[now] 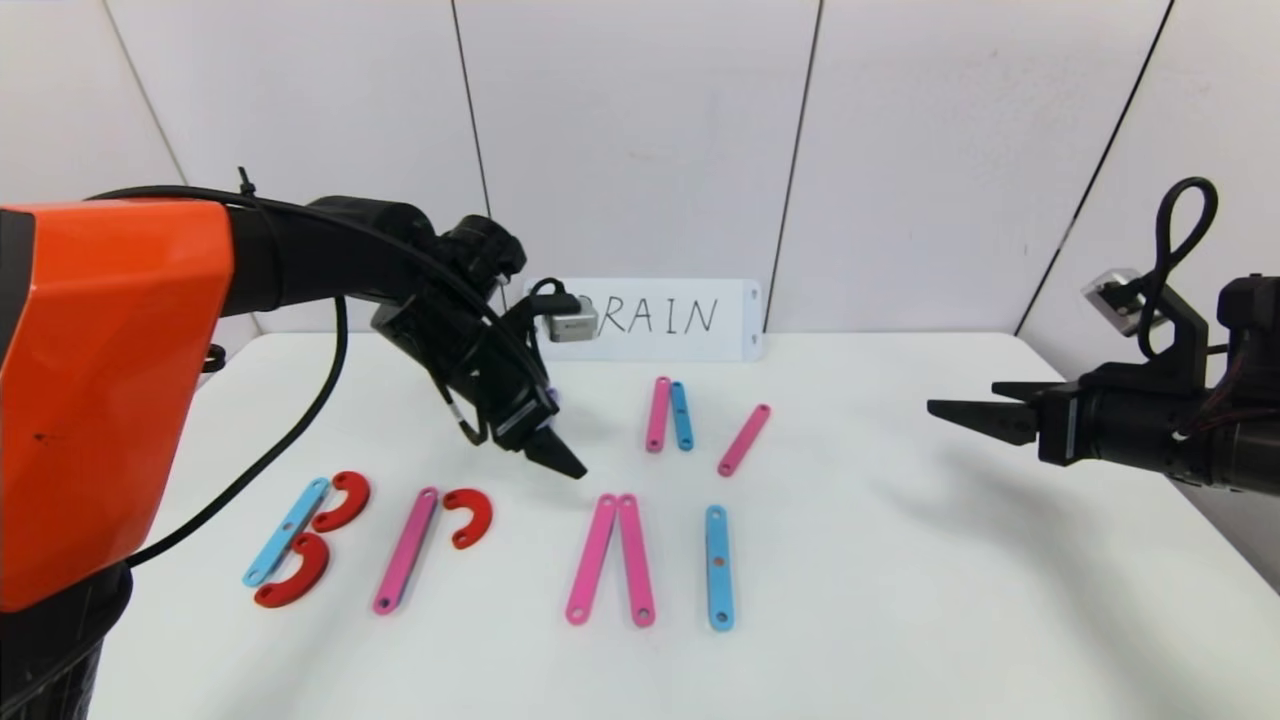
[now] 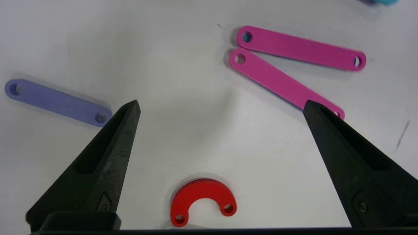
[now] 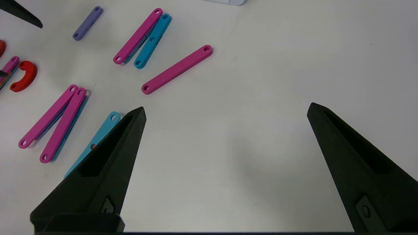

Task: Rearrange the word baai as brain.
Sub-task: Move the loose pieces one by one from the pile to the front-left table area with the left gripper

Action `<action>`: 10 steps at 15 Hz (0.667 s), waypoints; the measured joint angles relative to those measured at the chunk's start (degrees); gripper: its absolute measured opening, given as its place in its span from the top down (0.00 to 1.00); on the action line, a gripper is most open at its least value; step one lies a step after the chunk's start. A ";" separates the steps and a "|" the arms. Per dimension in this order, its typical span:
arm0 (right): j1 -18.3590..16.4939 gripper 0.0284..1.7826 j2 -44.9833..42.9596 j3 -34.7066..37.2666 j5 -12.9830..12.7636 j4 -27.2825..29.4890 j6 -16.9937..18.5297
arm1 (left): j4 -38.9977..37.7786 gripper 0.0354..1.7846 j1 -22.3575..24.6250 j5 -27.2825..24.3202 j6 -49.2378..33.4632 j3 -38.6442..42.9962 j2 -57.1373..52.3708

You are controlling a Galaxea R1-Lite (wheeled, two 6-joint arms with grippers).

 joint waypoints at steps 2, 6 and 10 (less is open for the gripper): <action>-0.11 0.03 -0.20 0.05 0.00 0.00 0.00 | -6.27 0.02 -3.04 7.19 -16.80 -0.01 0.22; -0.06 0.03 -0.59 0.21 0.02 0.00 -0.02 | -15.10 0.02 -5.57 25.42 -43.57 -0.04 1.56; 0.02 0.03 -0.61 0.24 0.02 0.00 0.00 | -20.07 0.02 -4.24 34.50 -56.11 -0.01 3.61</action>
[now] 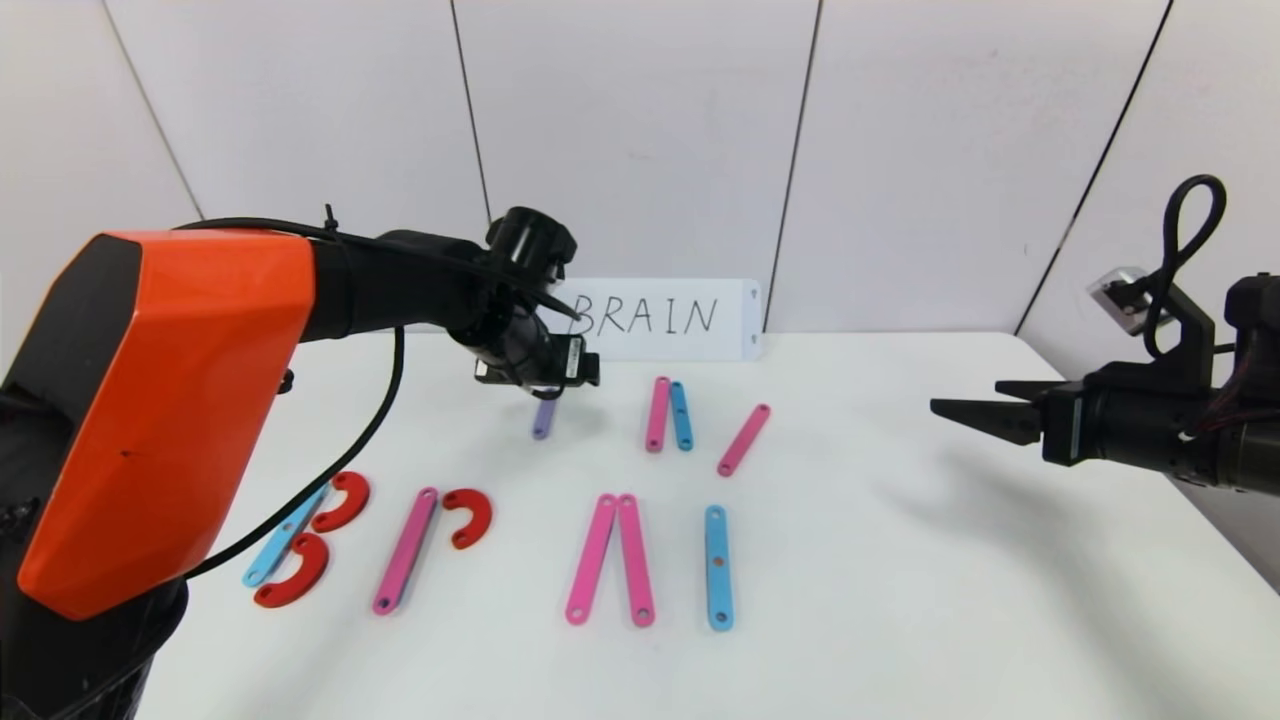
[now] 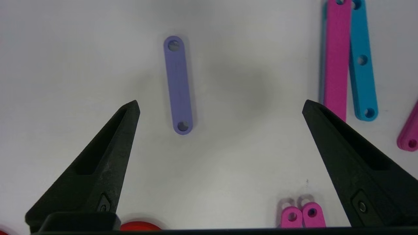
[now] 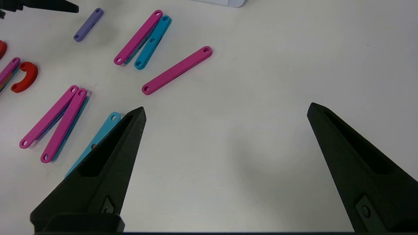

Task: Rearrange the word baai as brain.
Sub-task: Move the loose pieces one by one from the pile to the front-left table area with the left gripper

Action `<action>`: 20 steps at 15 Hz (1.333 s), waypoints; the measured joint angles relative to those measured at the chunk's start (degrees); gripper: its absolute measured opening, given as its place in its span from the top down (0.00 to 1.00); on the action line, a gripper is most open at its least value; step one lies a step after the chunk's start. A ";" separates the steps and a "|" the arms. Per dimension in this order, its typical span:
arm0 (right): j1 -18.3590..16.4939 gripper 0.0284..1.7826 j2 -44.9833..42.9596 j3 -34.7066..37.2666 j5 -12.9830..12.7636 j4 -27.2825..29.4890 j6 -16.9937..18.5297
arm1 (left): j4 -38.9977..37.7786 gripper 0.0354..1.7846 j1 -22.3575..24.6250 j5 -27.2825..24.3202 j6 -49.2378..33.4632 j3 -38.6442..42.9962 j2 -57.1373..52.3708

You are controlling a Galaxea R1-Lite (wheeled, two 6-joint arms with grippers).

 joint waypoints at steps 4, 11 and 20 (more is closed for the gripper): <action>0.13 0.03 0.09 0.02 -0.02 0.01 -0.02 | -0.15 0.02 2.65 0.13 0.38 0.00 2.10; 0.23 0.03 0.41 0.02 -0.04 0.01 -0.11 | -3.56 0.02 3.99 -0.20 1.93 0.09 5.92; 0.23 0.03 0.39 0.22 -0.04 0.01 -0.20 | -4.00 0.39 3.91 -0.02 3.15 0.09 7.89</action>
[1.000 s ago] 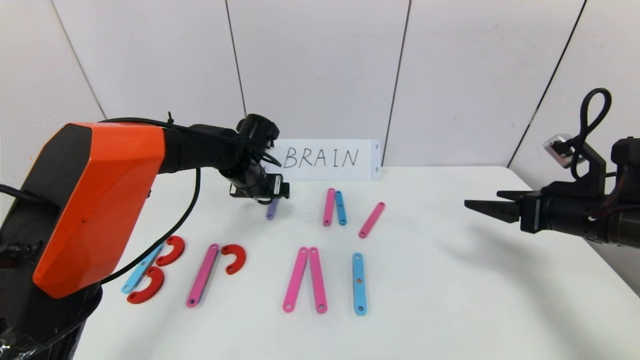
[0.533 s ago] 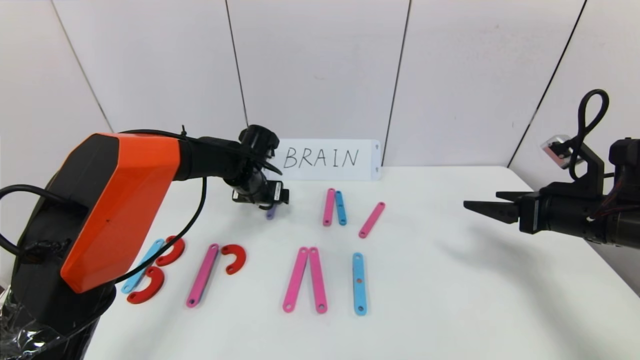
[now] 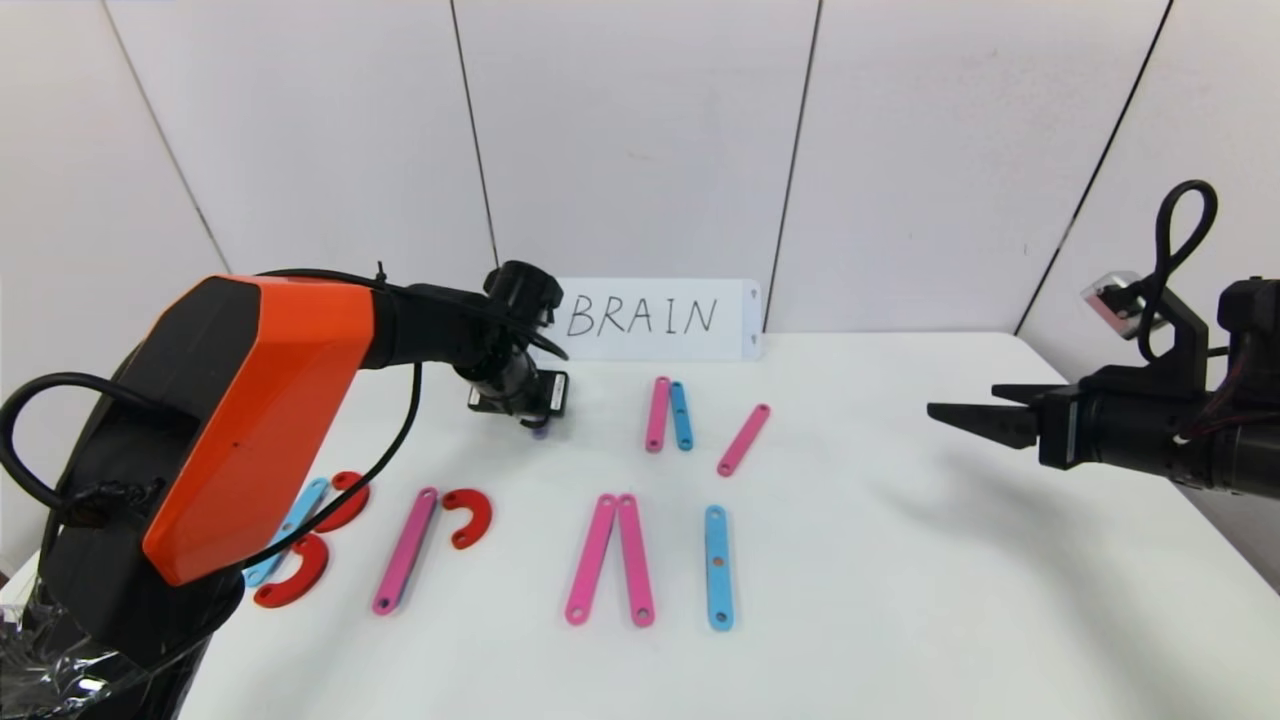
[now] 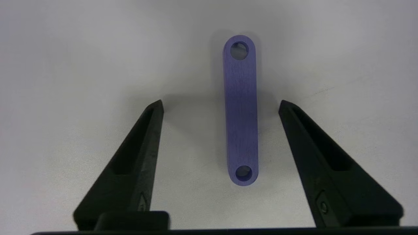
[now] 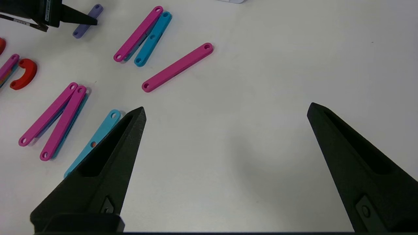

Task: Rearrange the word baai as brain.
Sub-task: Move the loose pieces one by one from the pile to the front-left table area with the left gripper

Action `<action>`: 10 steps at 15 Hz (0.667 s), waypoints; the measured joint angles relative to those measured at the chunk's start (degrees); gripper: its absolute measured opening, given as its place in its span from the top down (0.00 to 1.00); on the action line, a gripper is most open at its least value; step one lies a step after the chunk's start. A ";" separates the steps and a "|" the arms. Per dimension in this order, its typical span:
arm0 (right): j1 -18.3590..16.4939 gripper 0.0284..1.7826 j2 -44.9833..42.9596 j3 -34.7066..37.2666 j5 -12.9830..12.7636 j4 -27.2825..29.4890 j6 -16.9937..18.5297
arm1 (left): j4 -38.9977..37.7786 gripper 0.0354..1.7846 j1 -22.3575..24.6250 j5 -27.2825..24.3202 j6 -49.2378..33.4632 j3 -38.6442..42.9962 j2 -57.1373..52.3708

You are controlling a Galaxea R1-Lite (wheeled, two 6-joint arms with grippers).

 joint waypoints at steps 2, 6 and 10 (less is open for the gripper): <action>0.10 0.03 0.00 0.00 -0.05 0.00 0.00 | -0.13 0.61 0.00 0.16 0.22 -0.02 0.33; 0.13 0.03 -0.06 0.07 -0.07 0.00 -0.06 | -0.15 0.86 -0.17 0.11 0.13 -0.05 0.73; 0.18 0.03 -0.06 0.09 -0.10 0.00 -0.09 | 0.94 0.86 -0.34 0.73 -0.56 0.33 -0.10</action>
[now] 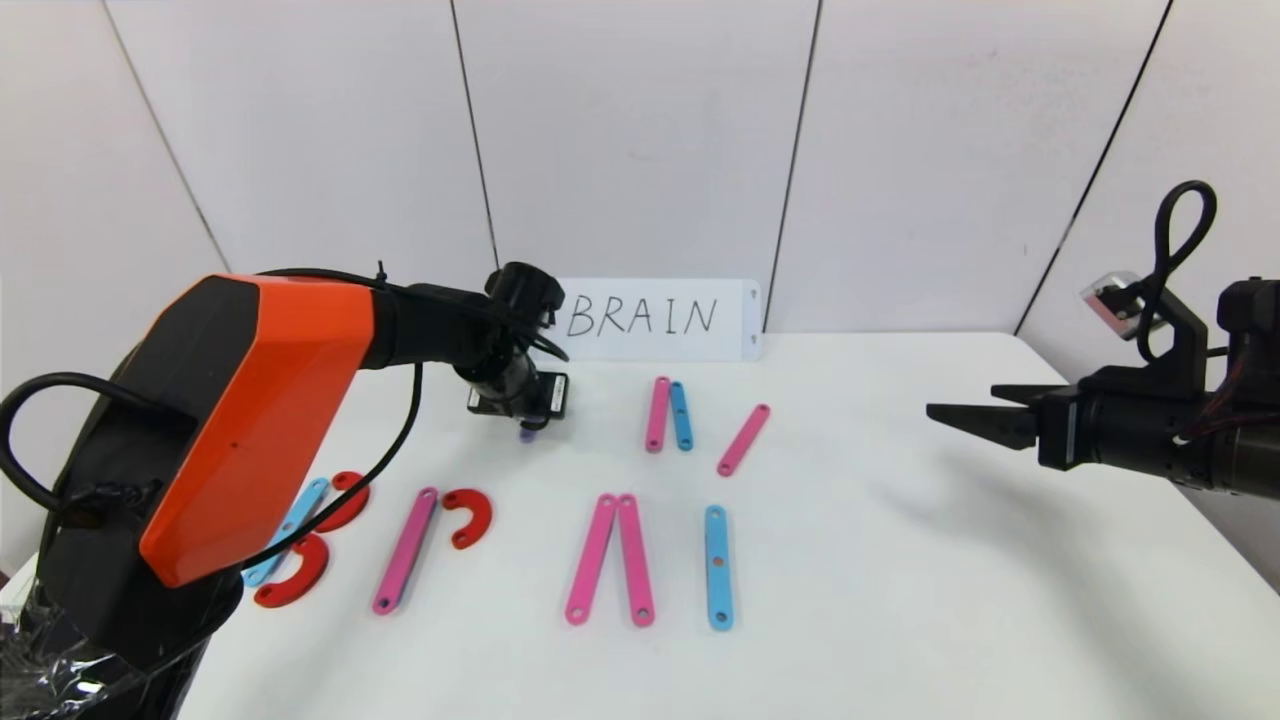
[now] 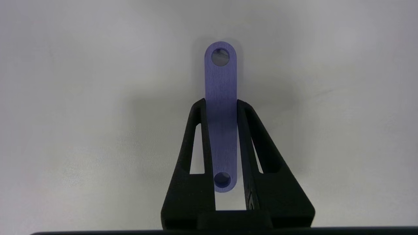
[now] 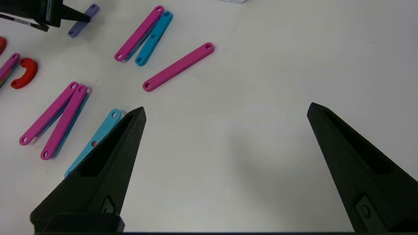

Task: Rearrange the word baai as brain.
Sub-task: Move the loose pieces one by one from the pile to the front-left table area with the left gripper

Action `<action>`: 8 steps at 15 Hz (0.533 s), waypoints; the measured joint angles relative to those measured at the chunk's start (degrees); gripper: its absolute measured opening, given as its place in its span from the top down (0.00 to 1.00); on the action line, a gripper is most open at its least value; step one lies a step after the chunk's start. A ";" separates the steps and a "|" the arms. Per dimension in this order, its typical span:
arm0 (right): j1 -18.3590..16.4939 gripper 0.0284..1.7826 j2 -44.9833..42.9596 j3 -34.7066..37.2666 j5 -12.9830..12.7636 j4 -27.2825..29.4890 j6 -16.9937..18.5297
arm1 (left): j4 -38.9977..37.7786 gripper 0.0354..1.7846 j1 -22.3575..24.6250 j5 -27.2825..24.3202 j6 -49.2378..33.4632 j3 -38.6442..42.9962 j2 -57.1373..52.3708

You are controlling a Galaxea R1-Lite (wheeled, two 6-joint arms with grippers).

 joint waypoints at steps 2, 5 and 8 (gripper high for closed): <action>0.00 0.03 0.00 0.00 0.02 0.00 -0.05 | 1.46 0.86 -0.09 0.89 -1.89 0.48 -1.51; 0.02 0.03 0.11 0.00 0.02 0.00 -0.09 | 5.79 0.86 -0.51 2.13 -9.14 0.87 -5.28; 0.13 0.03 0.22 0.00 0.02 0.00 -0.09 | 13.28 0.86 -2.19 7.36 -19.65 2.65 -9.08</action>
